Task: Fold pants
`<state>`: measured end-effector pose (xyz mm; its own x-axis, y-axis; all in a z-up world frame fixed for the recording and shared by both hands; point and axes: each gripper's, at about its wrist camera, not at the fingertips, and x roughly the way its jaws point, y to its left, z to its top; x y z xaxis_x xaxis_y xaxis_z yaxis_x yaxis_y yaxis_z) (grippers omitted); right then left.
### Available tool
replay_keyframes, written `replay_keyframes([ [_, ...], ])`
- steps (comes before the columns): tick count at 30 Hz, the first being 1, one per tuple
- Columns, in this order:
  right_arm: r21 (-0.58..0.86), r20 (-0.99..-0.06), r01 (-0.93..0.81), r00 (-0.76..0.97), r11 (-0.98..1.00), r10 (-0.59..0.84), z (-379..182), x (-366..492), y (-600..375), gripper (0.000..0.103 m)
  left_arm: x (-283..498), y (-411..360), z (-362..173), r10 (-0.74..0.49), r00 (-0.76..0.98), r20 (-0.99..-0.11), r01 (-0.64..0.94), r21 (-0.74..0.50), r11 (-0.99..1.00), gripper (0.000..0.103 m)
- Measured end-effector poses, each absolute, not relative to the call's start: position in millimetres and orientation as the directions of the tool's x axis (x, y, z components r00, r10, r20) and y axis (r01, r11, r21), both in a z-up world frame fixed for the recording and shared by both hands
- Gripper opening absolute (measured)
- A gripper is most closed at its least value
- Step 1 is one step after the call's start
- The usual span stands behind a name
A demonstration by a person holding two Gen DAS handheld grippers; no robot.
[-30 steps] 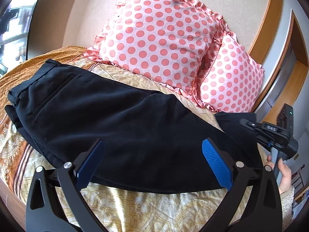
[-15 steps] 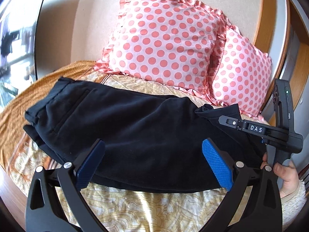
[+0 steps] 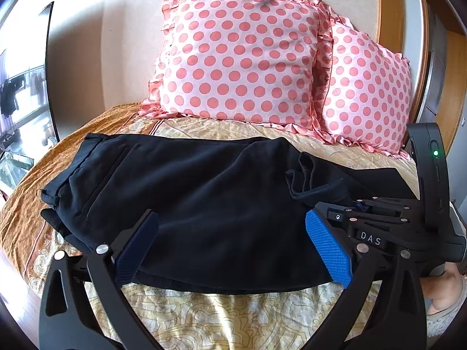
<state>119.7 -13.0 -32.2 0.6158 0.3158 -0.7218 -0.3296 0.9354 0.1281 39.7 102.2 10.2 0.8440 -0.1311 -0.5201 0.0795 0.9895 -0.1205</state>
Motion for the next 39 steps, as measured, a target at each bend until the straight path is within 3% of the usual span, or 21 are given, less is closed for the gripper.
replay_keyframes([
  [7, 0.068, -0.738, -0.321, 0.621, 0.945, 0.264, -40, 112, -2, 0.017, 40, 108, 8, -0.120, 0.837, -0.535, 0.061, -0.126, 0.990, 0.101],
  [9, 0.067, -0.741, -0.331, 0.615, 0.941, 0.269, -42, 110, 0, 0.024, 40, 110, 8, -0.119, 0.833, -0.540, 0.056, -0.131, 0.990, 0.101],
  [11, 0.075, -0.745, -0.353, 0.602, 0.932, 0.288, -43, 106, 6, 0.044, 40, 112, 7, -0.120, 0.830, -0.544, 0.051, -0.140, 0.989, 0.101],
  [14, 0.063, -0.744, -0.376, 0.599, 0.924, 0.295, -41, 99, 14, 0.057, 40, 117, 6, -0.115, 0.827, -0.550, 0.039, -0.147, 0.988, 0.101],
  [18, 0.127, -0.725, -0.367, 0.600, 0.922, 0.338, -32, 96, 4, 0.057, 37, 126, 5, -0.096, 0.829, -0.551, 0.019, -0.145, 0.989, 0.101],
  [25, 0.094, -0.694, -0.332, 0.654, 0.939, 0.301, -20, 91, 2, 0.059, 38, 137, 3, -0.075, 0.825, -0.560, -0.012, -0.151, 0.988, 0.101],
  [28, 0.057, -0.638, -0.368, 0.701, 0.928, 0.317, -7, 80, 8, 0.059, 37, 139, 3, -0.065, 0.826, -0.560, -0.019, -0.144, 0.989, 0.101],
  [31, -0.057, -0.601, -0.314, 0.769, 0.948, 0.218, 4, 77, 11, 0.059, 37, 143, 3, -0.056, 0.827, -0.560, -0.034, -0.149, 0.988, 0.101],
  [39, -0.160, -0.730, -0.231, 0.683, 0.960, 0.042, -37, 113, 11, 0.059, 36, 141, 2, -0.058, 0.824, -0.564, -0.027, -0.142, 0.990, 0.101],
])
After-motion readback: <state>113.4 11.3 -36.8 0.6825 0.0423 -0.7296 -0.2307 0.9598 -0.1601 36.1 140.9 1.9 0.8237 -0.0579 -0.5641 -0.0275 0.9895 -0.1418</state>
